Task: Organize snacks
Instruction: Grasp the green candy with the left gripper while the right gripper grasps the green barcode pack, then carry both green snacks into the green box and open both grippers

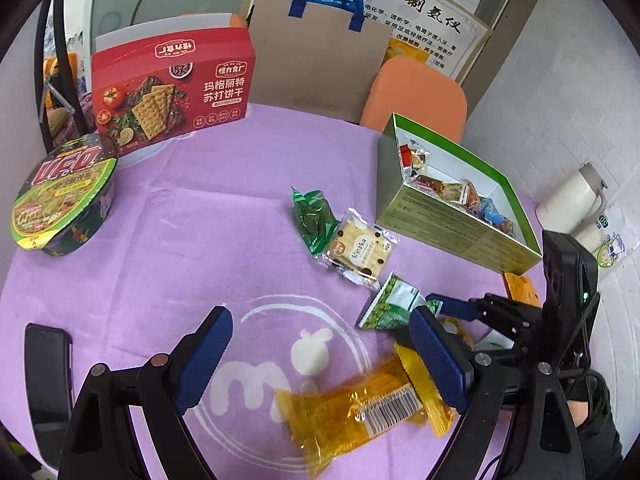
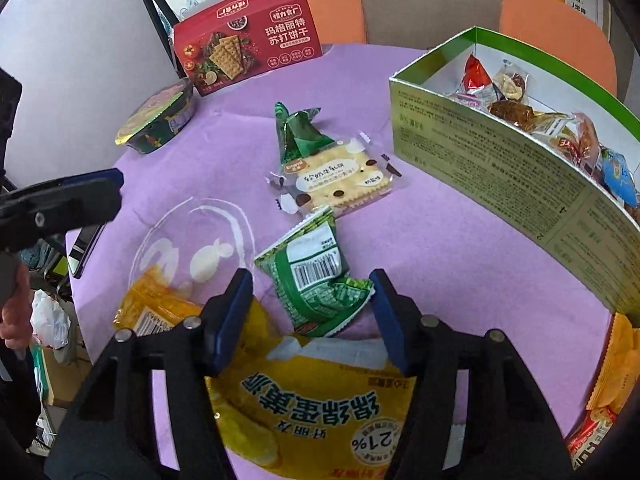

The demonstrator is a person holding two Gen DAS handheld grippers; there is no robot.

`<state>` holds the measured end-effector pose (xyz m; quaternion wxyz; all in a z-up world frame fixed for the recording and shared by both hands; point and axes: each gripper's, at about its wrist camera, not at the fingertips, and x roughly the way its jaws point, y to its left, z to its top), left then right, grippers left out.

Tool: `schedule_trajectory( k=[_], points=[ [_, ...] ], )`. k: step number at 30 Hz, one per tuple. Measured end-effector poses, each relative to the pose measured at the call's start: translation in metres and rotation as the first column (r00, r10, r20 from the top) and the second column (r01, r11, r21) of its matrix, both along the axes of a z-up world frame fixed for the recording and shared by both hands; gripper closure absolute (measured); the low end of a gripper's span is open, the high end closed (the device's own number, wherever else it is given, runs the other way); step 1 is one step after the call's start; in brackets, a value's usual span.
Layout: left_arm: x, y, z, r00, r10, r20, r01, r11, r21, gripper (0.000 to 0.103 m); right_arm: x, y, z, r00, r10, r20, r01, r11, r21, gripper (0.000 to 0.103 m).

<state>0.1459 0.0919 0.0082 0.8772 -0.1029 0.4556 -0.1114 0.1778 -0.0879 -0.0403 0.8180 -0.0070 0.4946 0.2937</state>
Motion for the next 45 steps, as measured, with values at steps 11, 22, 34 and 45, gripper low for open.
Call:
schedule_trajectory(
  k=[11, 22, 34, 45],
  points=[
    [0.101, -0.008, -0.031, 0.997, 0.032, -0.069, -0.032, 0.999, -0.003, 0.021, -0.004, -0.01, 0.008, 1.0, -0.018, 0.01, 0.018, 0.999, 0.034, 0.057],
    [0.129, -0.015, -0.06, 0.989, 0.017, -0.15, -0.023, 0.999, -0.037, 0.038, -0.001, -0.018, 0.019, 0.998, -0.045, 0.04, 0.042, 0.997, 0.071, 0.057],
    [0.128, -0.026, -0.064, 0.988, 0.001, -0.157, -0.002, 1.0, -0.005, 0.075, -0.006, -0.016, 0.021, 0.997, -0.054, 0.061, 0.051, 0.997, 0.051, 0.057],
    [0.091, -0.045, 0.019, 0.998, -0.068, 0.002, 0.068, 0.998, -0.012, 0.075, -0.006, -0.064, 0.065, 0.973, -0.163, 0.165, 0.147, 0.984, 0.105, 0.057]
  ],
)
